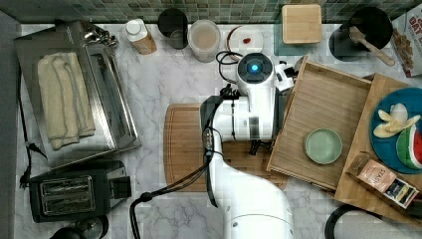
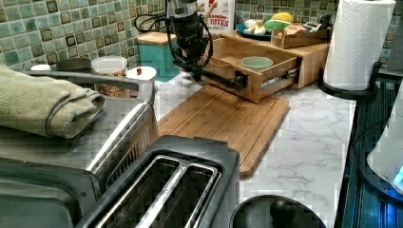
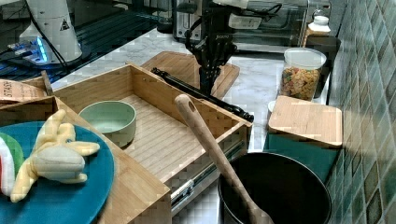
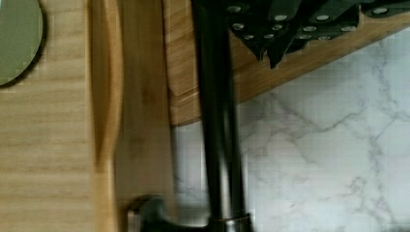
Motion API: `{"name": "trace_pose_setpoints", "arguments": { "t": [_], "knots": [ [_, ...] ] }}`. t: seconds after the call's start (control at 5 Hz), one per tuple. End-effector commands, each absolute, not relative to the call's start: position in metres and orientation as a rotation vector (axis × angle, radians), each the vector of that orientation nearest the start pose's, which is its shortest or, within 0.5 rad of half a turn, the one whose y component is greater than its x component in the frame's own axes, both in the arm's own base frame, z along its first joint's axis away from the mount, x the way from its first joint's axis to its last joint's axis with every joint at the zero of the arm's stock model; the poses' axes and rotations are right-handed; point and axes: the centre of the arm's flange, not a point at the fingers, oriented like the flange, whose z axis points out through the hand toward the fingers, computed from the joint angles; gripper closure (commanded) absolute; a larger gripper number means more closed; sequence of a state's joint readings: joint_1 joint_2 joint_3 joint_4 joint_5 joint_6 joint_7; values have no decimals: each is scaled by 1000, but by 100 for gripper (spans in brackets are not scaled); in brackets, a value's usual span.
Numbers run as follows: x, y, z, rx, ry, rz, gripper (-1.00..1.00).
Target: Close the drawer.
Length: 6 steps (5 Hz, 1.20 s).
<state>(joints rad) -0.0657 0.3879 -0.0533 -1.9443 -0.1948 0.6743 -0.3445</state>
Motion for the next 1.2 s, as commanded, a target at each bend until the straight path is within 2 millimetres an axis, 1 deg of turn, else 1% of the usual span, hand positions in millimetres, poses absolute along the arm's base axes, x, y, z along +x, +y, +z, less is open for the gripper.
{"name": "trace_pose_setpoints", "arguments": {
  "t": [0.2, 0.4, 0.6, 0.8, 1.0, 1.2],
  "knots": [
    [557, -257, 355, -3262, 742, -19, 100],
    [545, -305, 344, -3274, 654, -24, 100],
    [534, -348, 315, -3229, 565, -79, 100],
    [527, -379, 311, -3262, 524, -72, 100],
    [526, -411, 312, -3302, 517, 35, 100],
    [515, -441, 306, -3329, 594, 56, 100]
  ]
}}
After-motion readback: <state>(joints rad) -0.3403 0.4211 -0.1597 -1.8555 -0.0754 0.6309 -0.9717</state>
